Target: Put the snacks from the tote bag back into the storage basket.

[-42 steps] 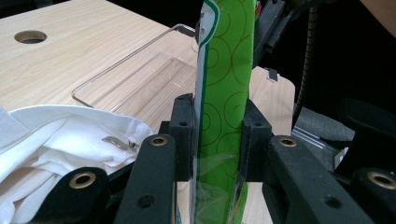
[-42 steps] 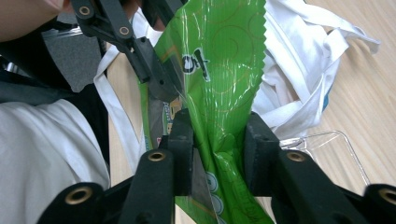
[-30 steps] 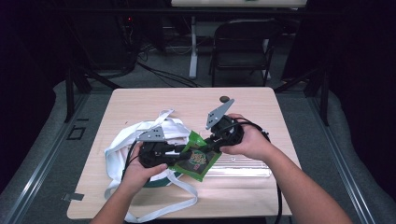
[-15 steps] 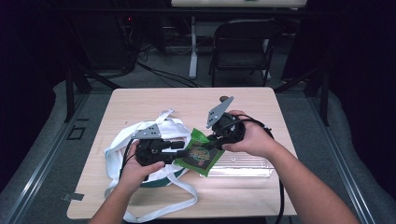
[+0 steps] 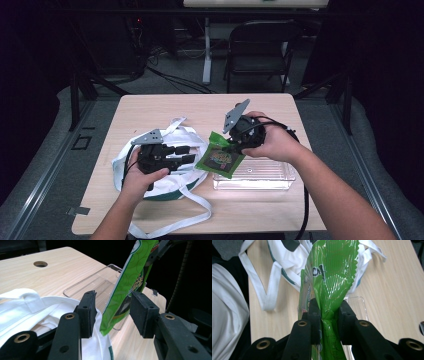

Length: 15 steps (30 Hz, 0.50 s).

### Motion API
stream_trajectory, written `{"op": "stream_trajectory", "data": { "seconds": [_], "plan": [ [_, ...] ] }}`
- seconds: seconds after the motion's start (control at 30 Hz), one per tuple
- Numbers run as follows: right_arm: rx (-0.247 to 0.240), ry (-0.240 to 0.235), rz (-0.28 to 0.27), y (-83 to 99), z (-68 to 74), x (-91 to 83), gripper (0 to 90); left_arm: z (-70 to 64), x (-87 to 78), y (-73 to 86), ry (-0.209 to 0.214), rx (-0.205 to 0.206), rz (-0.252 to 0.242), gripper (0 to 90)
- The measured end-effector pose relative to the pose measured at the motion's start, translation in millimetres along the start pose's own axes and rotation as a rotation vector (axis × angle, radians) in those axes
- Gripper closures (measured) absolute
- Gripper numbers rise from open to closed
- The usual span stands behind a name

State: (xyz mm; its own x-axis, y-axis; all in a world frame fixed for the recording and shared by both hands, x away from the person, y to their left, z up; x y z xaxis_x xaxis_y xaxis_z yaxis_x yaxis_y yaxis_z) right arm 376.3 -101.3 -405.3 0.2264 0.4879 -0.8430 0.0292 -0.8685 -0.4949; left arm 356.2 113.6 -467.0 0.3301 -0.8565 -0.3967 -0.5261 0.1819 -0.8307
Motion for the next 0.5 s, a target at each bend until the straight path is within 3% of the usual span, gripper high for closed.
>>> {"op": "stream_trajectory", "data": {
  "seconds": [0.5],
  "plan": [
    [0.001, 0.054, 0.034, 7.2, -11.5, -10.2, 75.8, 9.9, -3.3, 0.7, -0.023, -0.028, -0.008, 56.1]
  ]
}}
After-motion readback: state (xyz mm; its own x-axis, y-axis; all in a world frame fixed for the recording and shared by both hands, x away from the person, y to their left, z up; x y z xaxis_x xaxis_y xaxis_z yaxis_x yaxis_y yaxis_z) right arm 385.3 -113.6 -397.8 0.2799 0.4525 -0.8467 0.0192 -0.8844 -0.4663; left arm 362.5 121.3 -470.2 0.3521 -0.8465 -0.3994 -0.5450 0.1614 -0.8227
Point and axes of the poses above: each handheld gripper's, and its own axes: x roughly forward along the jaws, y roughly out of its underside, z roughly to its left, the point moved 5 cm from there along x, roughly forward along the jaws, and after that the axes turned 8 degrees about -x, right-handed, at the moved point
